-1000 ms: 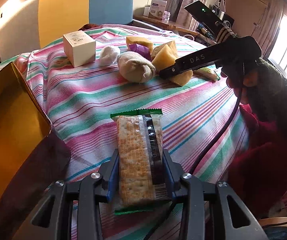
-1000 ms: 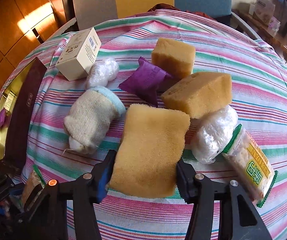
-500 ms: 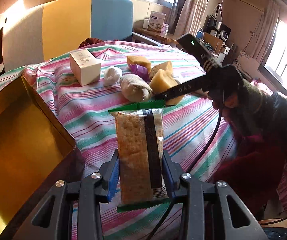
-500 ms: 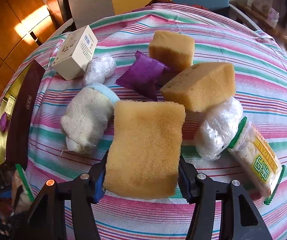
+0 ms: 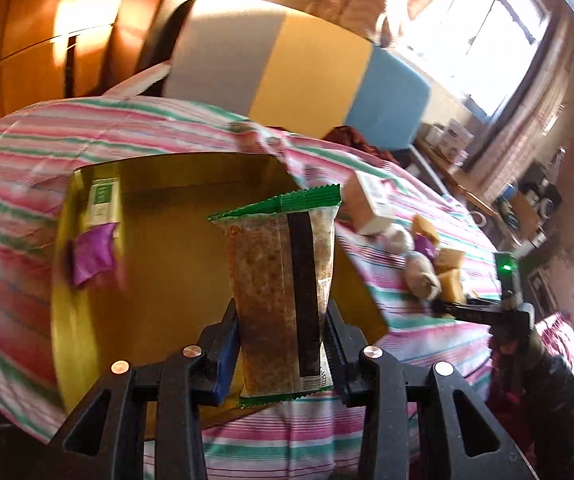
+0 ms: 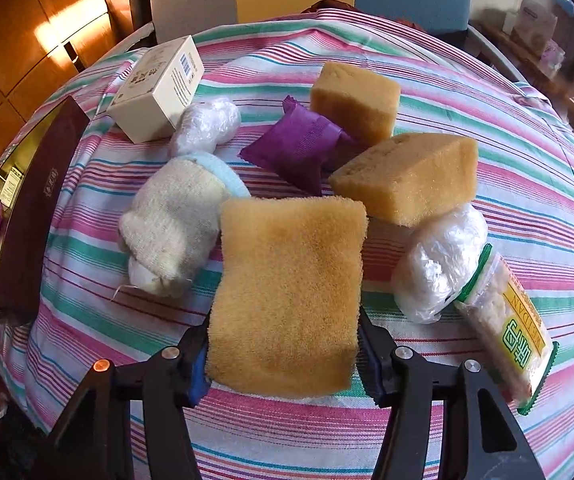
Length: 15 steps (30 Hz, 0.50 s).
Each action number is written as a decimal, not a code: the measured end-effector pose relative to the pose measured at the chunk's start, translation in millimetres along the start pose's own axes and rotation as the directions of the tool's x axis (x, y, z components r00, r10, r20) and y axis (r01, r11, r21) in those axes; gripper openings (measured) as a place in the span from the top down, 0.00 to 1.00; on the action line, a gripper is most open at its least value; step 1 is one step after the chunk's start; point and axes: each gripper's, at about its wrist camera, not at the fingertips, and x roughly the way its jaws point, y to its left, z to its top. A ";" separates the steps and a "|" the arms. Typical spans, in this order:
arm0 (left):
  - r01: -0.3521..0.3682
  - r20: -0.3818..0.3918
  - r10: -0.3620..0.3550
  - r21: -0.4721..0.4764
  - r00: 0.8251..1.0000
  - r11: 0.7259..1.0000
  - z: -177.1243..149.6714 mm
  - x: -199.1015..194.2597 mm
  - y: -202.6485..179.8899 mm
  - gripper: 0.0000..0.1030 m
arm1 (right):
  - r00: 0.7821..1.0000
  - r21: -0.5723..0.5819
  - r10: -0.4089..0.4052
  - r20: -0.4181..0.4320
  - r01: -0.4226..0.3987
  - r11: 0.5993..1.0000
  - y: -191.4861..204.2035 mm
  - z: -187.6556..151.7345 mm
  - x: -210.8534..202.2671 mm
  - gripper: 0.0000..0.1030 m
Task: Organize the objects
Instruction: 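Place the cracker packet in the gold tray beside the purple candy with the left gripper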
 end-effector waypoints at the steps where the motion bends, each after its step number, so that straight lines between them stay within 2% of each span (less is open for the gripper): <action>1: -0.031 -0.017 0.030 -0.036 0.999 0.999 1.8 3.3 14.9 0.63 | 1.000 -0.001 -0.002 0.000 0.002 1.000 0.3 -0.2 0.0 0.43; 4: -0.137 -0.075 0.129 -0.103 0.989 0.985 1.5 18.5 50.1 0.63 | 1.000 -0.009 -0.012 -0.002 0.012 1.000 4.9 1.6 2.6 0.42; 8: -0.232 -0.139 0.215 -0.123 0.967 0.965 -0.5 37.6 72.4 0.63 | 1.000 -0.012 -0.014 -0.002 0.014 1.000 5.2 1.0 1.6 0.43; 12: -0.315 -0.184 0.293 -0.101 0.938 0.944 -4.3 46.7 81.2 0.63 | 1.000 -0.012 -0.014 -0.002 0.014 1.000 5.2 0.9 1.5 0.42; 15: -0.350 -0.197 0.330 -0.079 0.923 0.933 -4.3 48.3 81.1 0.62 | 1.000 -0.015 -0.017 -0.002 0.017 1.000 4.9 0.2 0.9 0.43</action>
